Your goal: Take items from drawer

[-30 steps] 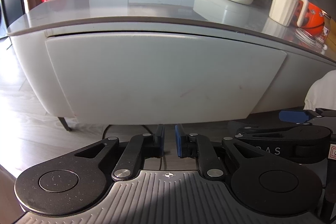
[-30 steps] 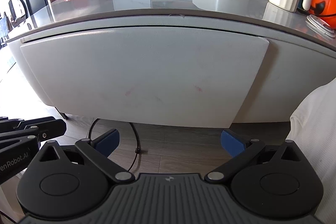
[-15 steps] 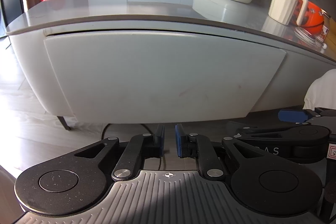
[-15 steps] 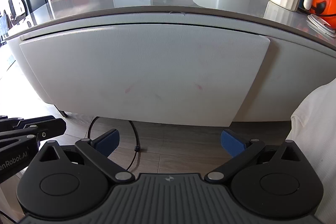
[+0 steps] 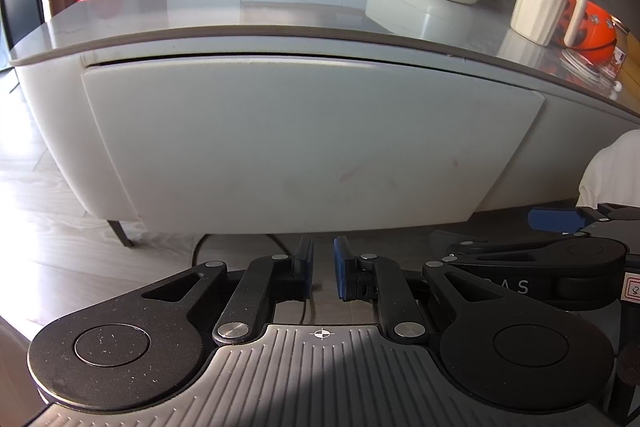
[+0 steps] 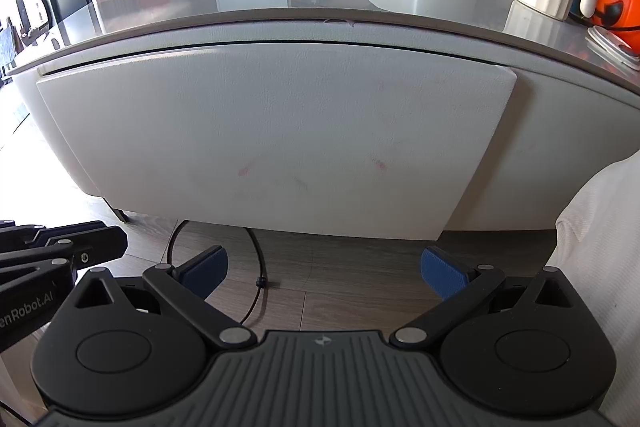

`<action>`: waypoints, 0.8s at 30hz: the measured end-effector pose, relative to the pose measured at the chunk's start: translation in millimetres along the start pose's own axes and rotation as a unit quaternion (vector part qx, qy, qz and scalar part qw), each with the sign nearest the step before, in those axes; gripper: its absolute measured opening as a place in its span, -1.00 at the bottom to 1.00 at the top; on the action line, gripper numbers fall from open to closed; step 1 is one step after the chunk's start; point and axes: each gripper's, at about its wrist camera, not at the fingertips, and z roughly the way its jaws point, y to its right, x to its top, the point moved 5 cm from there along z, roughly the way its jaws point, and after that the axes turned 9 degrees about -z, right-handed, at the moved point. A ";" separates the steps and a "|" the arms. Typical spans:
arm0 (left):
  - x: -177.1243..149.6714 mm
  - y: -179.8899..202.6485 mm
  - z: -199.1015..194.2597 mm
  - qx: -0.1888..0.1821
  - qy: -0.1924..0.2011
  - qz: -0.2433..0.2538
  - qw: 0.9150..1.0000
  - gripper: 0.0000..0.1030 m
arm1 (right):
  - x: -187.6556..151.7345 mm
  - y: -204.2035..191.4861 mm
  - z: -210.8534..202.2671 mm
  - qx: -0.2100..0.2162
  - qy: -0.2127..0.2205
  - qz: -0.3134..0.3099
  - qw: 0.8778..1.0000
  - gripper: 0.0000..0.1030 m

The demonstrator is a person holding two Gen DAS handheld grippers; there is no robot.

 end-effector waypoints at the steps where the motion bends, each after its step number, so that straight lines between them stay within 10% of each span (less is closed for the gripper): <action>1: 0.1 -0.1 0.0 0.000 0.000 0.000 1.000 -0.73 | -0.1 -0.3 -0.1 0.000 0.000 0.000 1.000 1.00; 24: -4.8 1.4 -0.7 0.002 -0.003 0.000 1.000 -0.73 | 2.1 -0.5 -1.2 0.008 -0.002 0.004 1.000 1.00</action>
